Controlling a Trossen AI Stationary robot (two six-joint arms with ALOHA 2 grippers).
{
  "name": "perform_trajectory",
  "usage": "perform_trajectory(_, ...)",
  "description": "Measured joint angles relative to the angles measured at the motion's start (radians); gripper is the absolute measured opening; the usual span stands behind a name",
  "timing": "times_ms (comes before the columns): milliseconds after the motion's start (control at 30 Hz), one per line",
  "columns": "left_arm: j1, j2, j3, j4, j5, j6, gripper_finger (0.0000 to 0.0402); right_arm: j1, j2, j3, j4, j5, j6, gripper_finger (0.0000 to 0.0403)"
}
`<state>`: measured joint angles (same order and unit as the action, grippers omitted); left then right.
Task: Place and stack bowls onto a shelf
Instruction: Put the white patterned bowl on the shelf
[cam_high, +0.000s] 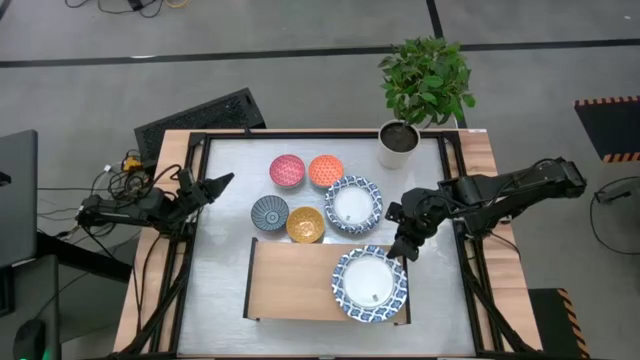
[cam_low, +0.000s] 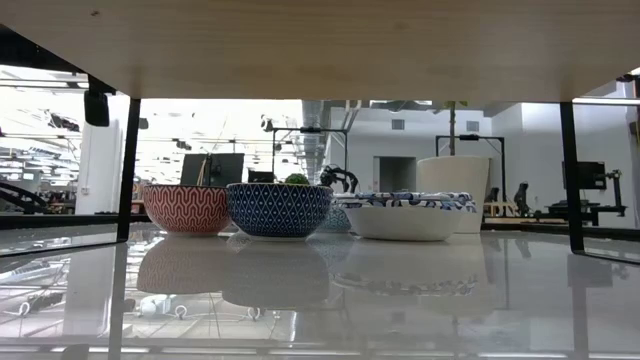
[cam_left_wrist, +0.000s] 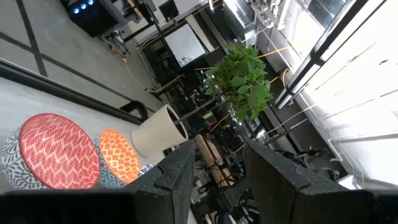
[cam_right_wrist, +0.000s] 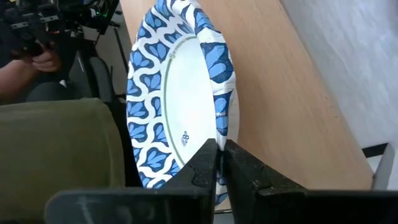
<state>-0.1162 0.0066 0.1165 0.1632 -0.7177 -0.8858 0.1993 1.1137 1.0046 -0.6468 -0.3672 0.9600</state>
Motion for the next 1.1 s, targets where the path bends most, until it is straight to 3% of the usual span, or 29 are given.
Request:
perform_trajectory(300, 0.0, 0.0, 0.0, -0.024, 0.0, 0.001, 0.0128, -0.04, -0.008, 0.0, 0.0, 0.002, 0.001, 0.0157)
perform_trajectory(500, 0.0, 0.0, 0.0, -0.026, 0.0, 0.001, 0.0128, -0.074, -0.04, 0.0, 0.0, 0.002, 0.0, 0.018)
perform_trajectory(833, 0.0, 0.0, 0.0, -0.038, 0.0, -0.016, 0.0128, -0.138, -0.007, -0.001, -0.099, 0.002, -0.065, 0.0159)
perform_trajectory(1100, 0.0, 0.0, 0.0, -0.043, -0.002, -0.001, 0.0128, -0.093, -0.017, 0.051, -0.155, 0.024, -0.073, 0.0068)
